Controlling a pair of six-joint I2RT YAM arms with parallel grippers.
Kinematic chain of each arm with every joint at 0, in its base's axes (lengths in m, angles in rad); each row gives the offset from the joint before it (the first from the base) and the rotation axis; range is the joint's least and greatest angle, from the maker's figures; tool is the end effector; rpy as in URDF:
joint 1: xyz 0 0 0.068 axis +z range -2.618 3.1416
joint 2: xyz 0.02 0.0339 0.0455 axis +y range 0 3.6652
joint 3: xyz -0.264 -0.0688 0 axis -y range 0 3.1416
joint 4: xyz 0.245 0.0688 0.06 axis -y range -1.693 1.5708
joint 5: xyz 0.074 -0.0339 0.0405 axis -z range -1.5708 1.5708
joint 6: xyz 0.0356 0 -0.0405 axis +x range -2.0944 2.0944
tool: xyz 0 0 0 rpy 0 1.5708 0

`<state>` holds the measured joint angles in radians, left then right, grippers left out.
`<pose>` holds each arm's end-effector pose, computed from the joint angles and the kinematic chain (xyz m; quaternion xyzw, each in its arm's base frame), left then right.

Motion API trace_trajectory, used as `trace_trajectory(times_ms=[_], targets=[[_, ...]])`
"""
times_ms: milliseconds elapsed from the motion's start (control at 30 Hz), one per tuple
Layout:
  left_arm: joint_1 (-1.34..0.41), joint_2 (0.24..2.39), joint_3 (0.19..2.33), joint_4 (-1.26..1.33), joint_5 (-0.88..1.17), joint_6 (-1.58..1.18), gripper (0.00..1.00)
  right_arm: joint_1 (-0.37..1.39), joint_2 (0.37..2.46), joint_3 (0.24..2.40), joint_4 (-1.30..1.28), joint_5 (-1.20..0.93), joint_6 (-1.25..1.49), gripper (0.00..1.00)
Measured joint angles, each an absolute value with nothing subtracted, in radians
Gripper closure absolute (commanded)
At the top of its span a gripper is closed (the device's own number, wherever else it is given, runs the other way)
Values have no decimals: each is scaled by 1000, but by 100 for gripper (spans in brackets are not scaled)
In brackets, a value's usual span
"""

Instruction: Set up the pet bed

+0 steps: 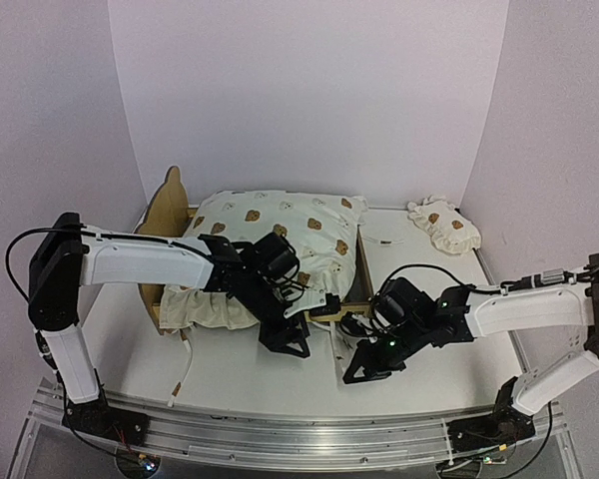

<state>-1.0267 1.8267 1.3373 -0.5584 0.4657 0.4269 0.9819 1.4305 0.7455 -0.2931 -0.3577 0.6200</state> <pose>0.1852 -0.3369 0.2150 0.6692 0.6628 -0.2873 0.1745 0.1400 0.2321 0.1773 -0.2205 0.9164 0.3248 0.0779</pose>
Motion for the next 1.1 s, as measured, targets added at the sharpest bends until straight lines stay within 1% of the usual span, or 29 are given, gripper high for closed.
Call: trace_trajectory(times_ms=[67,100,133,200,233,300,333,433,500,600,700,800,900,967,1000,1033,1100], targets=[[-1036,1821,1270,-472,489,421,47,984,1453,733,-242,-348,648,99],[-1038,1811,1228,-419,495,422,47,985,1469,730,-221,-341,664,96],[-1039,1800,1181,-372,496,423,47,987,1489,730,-204,-335,680,90],[-1040,1783,1108,-303,493,423,47,987,1536,730,-175,-328,715,74],[-1040,1779,1084,-278,489,423,47,989,1565,732,-167,-327,728,67],[-1040,1778,1052,-233,478,422,47,989,1618,739,-171,-326,751,61],[-1040,1778,1042,-213,471,422,47,989,1638,749,-188,-324,755,60],[-1040,1773,1022,-153,450,417,47,993,1642,810,-277,-294,750,59],[-1040,1768,1016,-123,423,404,50,995,1619,843,-342,-252,737,59],[-1040,1760,1014,-80,347,335,53,999,1529,849,-430,-157,731,59],[-1040,1752,1014,-67,267,217,54,1001,1451,841,-478,-37,749,57],[-1040,1743,1015,-69,199,75,54,1013,1462,827,-479,43,764,56],[-1040,1741,1015,-69,147,-44,54,1042,1524,816,-454,85,773,56],[-1040,1741,1015,-68,117,-101,54,1060,1569,816,-433,103,778,59],[-1040,1741,1015,-66,103,-124,54,1068,1589,816,-423,113,781,61],[-1040,1741,1015,-61,91,-145,55,1077,1604,815,-417,124,783,66],[-1040,1741,1015,-41,76,-178,56,1091,1623,811,-407,154,788,80]])
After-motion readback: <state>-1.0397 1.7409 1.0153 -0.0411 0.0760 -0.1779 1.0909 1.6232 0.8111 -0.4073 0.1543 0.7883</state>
